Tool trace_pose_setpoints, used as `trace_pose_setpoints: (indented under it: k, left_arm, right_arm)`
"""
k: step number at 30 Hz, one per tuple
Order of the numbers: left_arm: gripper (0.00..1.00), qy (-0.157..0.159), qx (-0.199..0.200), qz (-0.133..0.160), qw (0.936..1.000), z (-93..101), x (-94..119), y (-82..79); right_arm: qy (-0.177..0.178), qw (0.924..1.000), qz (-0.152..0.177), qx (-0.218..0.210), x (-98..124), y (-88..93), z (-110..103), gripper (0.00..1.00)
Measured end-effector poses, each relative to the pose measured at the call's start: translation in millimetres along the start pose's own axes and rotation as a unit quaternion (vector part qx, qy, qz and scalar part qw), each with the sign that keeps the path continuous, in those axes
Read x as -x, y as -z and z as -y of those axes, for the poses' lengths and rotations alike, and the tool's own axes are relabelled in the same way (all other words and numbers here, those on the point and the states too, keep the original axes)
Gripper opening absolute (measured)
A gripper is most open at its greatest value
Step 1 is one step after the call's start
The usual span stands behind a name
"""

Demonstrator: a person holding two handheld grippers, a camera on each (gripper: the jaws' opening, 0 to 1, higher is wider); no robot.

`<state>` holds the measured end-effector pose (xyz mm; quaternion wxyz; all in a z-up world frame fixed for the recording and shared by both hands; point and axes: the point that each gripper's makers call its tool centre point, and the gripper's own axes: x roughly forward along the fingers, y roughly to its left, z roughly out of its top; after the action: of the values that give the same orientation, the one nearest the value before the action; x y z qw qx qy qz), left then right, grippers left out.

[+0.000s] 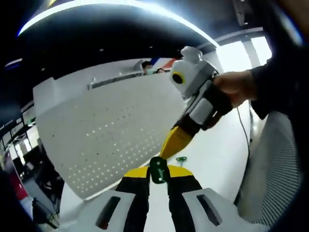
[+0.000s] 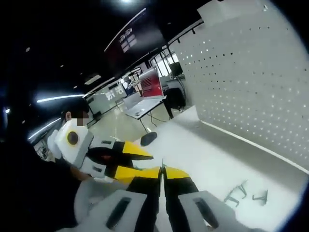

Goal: Insert the hook assembly into the mounting plate slot until the hook locks in place.

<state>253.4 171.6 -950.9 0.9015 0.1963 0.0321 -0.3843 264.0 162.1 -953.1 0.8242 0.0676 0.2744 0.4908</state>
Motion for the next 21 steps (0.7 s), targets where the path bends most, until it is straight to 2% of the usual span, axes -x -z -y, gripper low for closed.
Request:
trace_pose_setpoints:
  k: [9, 13, 21]
  left_arm:
    - [0.1, -0.006, -0.007, -0.012, 0.9999, -3.3, 0.6, 4.6]
    - [0.04, -0.006, -0.016, -0.019, 0.9997, -2.6, -0.1, 7.0]
    - [0.04, -0.009, -0.013, -0.027, 0.9995, -3.8, 0.1, 10.1]
  right_arm:
    - [-0.007, 1.0, 0.001, -0.004, -2.5, 0.8, -4.0, 0.0]
    - [-0.01, 0.9999, 0.001, -0.007, -2.6, 1.1, -5.7, 0.0]
    - [-0.017, 0.9998, 0.001, -0.004, -3.6, 0.1, -9.3, 0.0]
